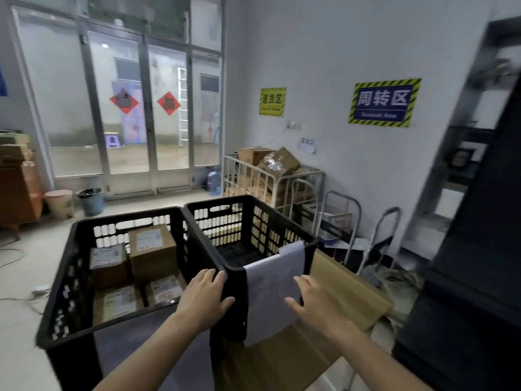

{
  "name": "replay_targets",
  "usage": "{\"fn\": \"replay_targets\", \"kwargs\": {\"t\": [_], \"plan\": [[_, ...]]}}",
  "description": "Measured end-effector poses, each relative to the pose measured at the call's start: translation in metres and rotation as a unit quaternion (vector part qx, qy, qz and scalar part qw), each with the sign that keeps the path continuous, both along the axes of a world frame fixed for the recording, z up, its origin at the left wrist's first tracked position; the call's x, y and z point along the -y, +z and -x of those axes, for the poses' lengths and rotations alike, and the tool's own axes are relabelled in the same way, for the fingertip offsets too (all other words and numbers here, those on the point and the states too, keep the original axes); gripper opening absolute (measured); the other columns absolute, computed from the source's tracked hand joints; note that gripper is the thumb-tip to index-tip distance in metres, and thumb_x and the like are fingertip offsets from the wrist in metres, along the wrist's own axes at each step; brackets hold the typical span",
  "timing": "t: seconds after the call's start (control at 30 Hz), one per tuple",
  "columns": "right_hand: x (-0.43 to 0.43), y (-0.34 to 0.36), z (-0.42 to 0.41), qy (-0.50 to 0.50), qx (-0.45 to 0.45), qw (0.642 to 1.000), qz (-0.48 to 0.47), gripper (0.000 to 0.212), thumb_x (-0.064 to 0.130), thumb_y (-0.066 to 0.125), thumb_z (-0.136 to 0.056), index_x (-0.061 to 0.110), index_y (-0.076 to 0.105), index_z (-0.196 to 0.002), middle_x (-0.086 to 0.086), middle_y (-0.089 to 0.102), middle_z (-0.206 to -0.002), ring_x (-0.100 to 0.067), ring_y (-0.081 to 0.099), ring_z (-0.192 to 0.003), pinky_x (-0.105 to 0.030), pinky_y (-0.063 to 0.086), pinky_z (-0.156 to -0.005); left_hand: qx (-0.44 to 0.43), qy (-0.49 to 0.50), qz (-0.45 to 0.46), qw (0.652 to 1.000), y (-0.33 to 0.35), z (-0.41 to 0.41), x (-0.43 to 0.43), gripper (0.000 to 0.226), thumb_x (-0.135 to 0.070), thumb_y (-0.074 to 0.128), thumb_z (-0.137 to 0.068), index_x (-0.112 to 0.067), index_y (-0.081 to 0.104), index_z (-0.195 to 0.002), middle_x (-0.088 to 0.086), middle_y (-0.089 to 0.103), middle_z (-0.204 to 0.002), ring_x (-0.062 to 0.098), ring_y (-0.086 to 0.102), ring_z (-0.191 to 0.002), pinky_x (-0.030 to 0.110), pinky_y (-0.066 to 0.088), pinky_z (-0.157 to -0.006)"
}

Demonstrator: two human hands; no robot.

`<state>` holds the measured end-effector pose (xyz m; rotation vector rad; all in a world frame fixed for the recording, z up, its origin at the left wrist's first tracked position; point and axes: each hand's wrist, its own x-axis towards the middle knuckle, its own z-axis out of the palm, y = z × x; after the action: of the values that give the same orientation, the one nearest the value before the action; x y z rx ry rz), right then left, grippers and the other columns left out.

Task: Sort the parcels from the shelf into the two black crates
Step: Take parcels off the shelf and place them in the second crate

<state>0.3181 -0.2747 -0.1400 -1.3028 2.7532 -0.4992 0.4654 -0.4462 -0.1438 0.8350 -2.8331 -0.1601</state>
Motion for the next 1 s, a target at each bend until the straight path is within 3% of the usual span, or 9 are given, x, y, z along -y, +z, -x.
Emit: {"fn": "replay_targets", "kwargs": {"t": [0.1,0.47,0.67,1.0], "plan": [[-0.036,0.01,0.013,-0.046,-0.004,0.999,0.004,0.06,0.043,0.047,-0.092,0.014,0.033,-0.142,-0.005,0.037,-0.146,-0.022,0.037,-0.132,-0.034,0.035,-0.107,-0.008,-0.041,0.008,0.999,0.004,0.032,-0.026,0.062,-0.046,0.046,-0.091,-0.015,0.029,-0.142,0.003,0.035,-0.146,0.021,0.027,-0.138,0.031,0.025,-0.113],[-0.205,0.033,0.07,-0.154,-0.034,0.987,0.005,0.06,0.045,0.042,-0.094,0.017,0.027,-0.145,0.0,0.028,-0.152,-0.016,0.025,-0.139,-0.03,0.024,-0.112,-0.039,-0.18,-0.006,0.983,0.02,0.148,-0.17,0.065,-0.049,0.046,-0.09,-0.017,0.028,-0.144,0.001,0.036,-0.146,0.019,0.029,-0.137,0.029,0.028,-0.111],[-0.302,0.044,0.102,-0.189,-0.036,0.981,0.018,0.059,0.043,0.039,-0.096,0.016,0.023,-0.147,0.0,0.024,-0.154,-0.015,0.02,-0.142,-0.029,0.021,-0.114,-0.052,-0.212,-0.006,0.976,0.036,0.202,-0.263,0.066,-0.048,0.044,-0.092,-0.016,0.023,-0.146,0.002,0.028,-0.151,0.02,0.022,-0.141,0.031,0.023,-0.114],[-0.473,0.048,0.152,-0.268,-0.036,0.961,0.055,0.06,0.043,0.039,-0.097,0.017,0.021,-0.147,0.002,0.021,-0.155,-0.013,0.017,-0.143,-0.027,0.019,-0.114,-0.063,-0.281,-0.035,0.957,0.05,0.292,-0.418,0.065,-0.046,0.047,-0.091,-0.014,0.028,-0.144,0.004,0.035,-0.146,0.022,0.025,-0.139,0.03,0.025,-0.112]]}}
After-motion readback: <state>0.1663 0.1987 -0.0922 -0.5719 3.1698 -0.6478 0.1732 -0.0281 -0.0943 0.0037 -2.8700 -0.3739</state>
